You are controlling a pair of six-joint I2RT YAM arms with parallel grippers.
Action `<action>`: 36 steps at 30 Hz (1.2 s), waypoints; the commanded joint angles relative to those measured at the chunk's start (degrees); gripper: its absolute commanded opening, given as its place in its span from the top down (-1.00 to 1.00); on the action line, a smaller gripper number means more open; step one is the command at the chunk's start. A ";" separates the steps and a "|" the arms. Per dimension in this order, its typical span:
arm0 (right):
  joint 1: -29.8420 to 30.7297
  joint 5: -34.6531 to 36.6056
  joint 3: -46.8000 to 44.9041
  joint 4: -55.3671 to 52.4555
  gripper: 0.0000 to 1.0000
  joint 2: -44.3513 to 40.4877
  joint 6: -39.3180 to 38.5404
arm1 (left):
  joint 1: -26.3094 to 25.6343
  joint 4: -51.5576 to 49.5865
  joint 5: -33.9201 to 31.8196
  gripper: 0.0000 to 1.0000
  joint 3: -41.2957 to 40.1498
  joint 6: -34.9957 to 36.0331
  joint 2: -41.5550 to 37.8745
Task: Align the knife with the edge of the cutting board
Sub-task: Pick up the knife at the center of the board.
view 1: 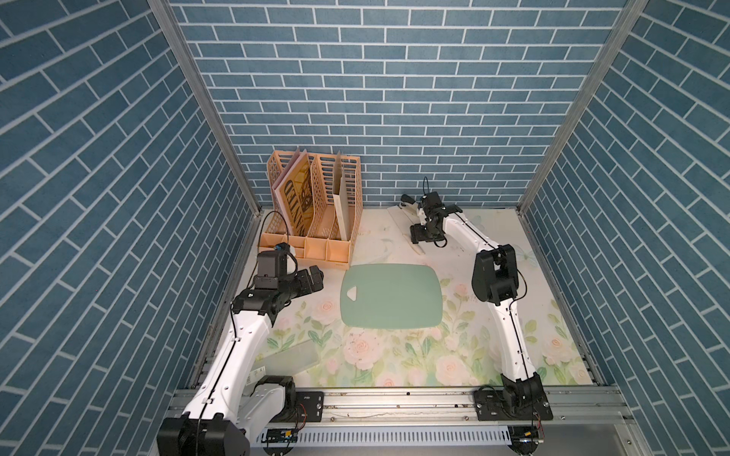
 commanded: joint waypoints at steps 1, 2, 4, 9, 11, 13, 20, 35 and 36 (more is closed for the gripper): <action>1.80 -1.56 2.23 -1.55 -0.55 1.73 -2.12 | 0.23 0.74 -0.89 -0.99 -0.55 0.50 -1.69; 2.17 -1.47 2.40 -1.59 -0.55 2.35 -2.26 | 0.20 0.84 -0.80 -0.99 -0.68 0.42 -1.65; 2.47 -0.29 2.43 -1.57 -0.55 3.43 -1.83 | 0.17 0.75 -1.12 -0.99 -0.68 0.37 -1.48; 2.57 1.51 2.41 -1.81 -0.52 5.50 -1.05 | 0.23 0.88 -1.15 -0.99 -0.99 0.06 -1.25; 2.59 2.51 2.68 -2.64 -0.48 6.26 -0.89 | 0.22 1.01 -1.20 -0.99 -1.12 0.01 -1.04; 2.58 3.64 2.46 -3.53 -0.41 6.74 -0.77 | 0.20 1.10 -1.16 -0.99 -1.21 -0.05 -0.68; 3.17 5.10 0.12 -5.07 -0.19 5.98 -0.98 | 0.15 1.36 -1.19 -0.99 -1.39 -0.14 -0.38; 3.96 2.23 0.41 -3.40 1.00 4.36 -3.20 | 0.10 1.37 -1.54 -0.99 -1.48 -0.31 1.03; 4.12 2.33 0.41 -3.16 1.00 4.02 -3.22 | 0.10 1.36 -1.59 -0.99 -1.48 -0.36 1.20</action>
